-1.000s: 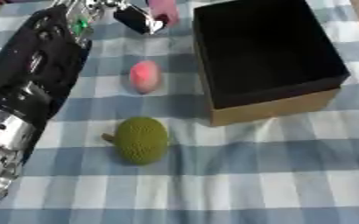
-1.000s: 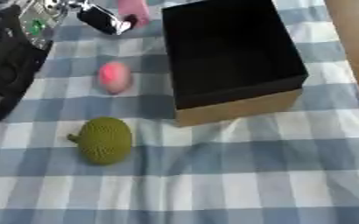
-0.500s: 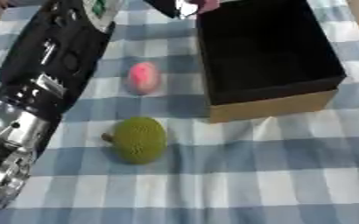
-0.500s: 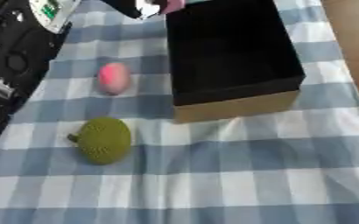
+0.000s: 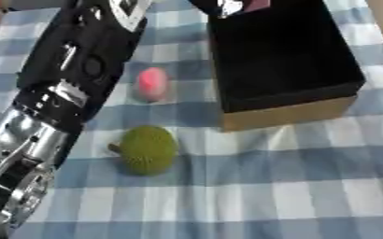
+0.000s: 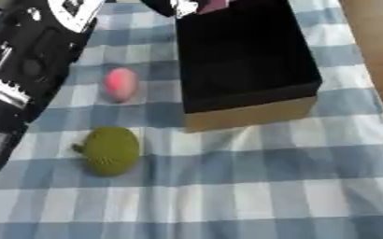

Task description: Pick up objects on the table and place them in the box.

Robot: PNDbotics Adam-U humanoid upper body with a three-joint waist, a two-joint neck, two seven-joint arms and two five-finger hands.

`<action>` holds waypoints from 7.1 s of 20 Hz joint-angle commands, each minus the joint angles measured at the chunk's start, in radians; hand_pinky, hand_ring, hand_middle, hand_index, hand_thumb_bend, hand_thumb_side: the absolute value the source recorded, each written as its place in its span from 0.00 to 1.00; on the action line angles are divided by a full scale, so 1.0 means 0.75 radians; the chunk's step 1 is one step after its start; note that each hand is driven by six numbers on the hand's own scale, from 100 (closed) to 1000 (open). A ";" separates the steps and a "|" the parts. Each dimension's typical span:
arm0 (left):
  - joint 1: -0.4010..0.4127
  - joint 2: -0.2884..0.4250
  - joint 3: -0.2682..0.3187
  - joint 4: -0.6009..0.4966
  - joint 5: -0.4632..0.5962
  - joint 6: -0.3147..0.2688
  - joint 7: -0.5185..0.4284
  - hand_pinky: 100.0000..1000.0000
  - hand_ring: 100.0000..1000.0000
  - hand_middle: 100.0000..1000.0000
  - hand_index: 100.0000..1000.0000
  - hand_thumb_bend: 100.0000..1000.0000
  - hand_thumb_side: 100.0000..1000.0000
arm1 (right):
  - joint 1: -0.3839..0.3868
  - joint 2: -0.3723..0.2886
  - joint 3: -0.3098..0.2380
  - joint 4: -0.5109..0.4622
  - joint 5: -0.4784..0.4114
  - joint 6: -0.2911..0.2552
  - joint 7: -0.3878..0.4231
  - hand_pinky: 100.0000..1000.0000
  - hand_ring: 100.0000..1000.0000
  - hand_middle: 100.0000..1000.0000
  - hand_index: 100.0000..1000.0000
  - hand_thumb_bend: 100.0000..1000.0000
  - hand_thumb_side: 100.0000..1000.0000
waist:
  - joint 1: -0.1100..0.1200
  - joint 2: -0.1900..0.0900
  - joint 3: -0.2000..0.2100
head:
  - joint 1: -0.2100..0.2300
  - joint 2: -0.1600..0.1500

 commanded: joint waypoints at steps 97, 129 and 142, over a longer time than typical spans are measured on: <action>0.394 0.397 -0.286 -0.030 0.021 -0.375 -0.280 0.85 0.81 0.72 0.87 0.34 0.58 | 0.034 -0.051 -0.022 -0.013 0.021 0.016 -0.050 0.94 1.00 0.28 0.92 0.00 0.41 | 0.004 -0.072 0.066 | -0.059 0.117; 0.387 0.391 -0.278 -0.135 0.253 -0.121 -0.157 0.71 0.64 0.53 0.57 0.00 0.16 | 0.030 -0.057 -0.015 -0.013 0.014 0.027 -0.039 0.94 1.00 0.28 0.92 0.00 0.41 | 0.014 -0.078 0.049 | -0.052 0.109; 0.176 0.338 -0.180 -0.252 0.320 -0.059 -0.070 0.71 0.63 0.53 0.59 0.00 0.16 | 0.041 -0.067 -0.015 -0.013 0.013 0.030 -0.042 0.94 1.00 0.28 0.92 0.00 0.41 | 0.024 -0.094 0.057 | -0.051 0.104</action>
